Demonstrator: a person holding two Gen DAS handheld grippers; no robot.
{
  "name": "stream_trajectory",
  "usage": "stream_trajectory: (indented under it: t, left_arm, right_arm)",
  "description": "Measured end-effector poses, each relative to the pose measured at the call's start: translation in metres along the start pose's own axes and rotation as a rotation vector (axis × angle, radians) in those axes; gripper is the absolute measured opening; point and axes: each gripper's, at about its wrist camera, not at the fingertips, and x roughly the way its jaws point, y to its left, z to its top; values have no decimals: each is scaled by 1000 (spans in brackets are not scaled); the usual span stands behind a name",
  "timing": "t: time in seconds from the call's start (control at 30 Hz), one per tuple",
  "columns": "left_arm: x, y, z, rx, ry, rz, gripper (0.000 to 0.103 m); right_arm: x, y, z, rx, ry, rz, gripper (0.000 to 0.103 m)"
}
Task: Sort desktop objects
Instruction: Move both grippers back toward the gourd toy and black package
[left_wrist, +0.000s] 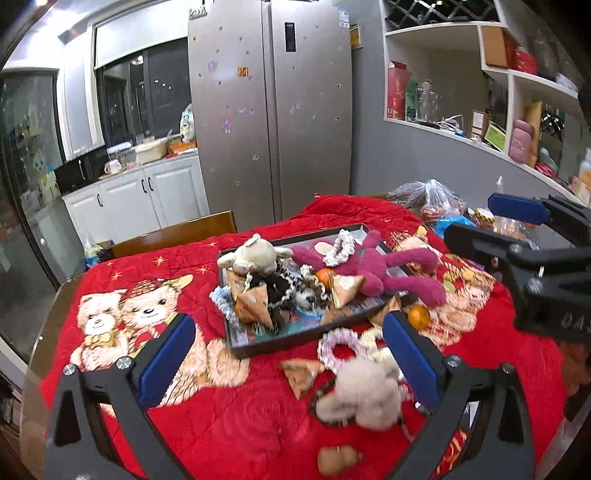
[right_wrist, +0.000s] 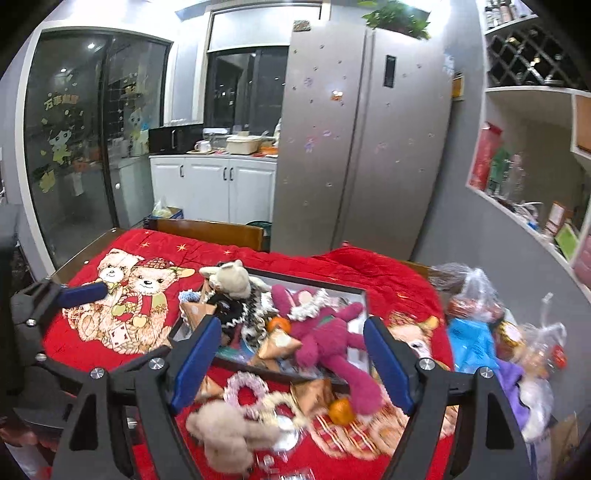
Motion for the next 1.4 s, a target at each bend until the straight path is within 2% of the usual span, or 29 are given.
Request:
stream_trajectory:
  t: [0.23,0.4,0.6,0.8,1.23,1.4]
  left_arm:
    - [-25,-22,-55,31,33,-2,102]
    - [-17,-29,-99,-7,93,-47,102]
    - [-2,-29,-131,-72,154,-102,102]
    - [14,-27,-149,-115,206,-103,102]
    - [42,-40,-157,-95,261,-102,102]
    - [50,-40,-160,-94,279,-99,102]
  right_arm:
    - [-37,-9,-44,46,5,-12,82]
    - [-41,-10,-85,68,43,-19,82]
    - [-37,-13,-136,103,107,-3,82]
    - [-32,-18,-174,109,176,-17,82]
    - [-3,-27,-217,118,294,-5,82]
    - [7,-34,-225,115,319,-19,82]
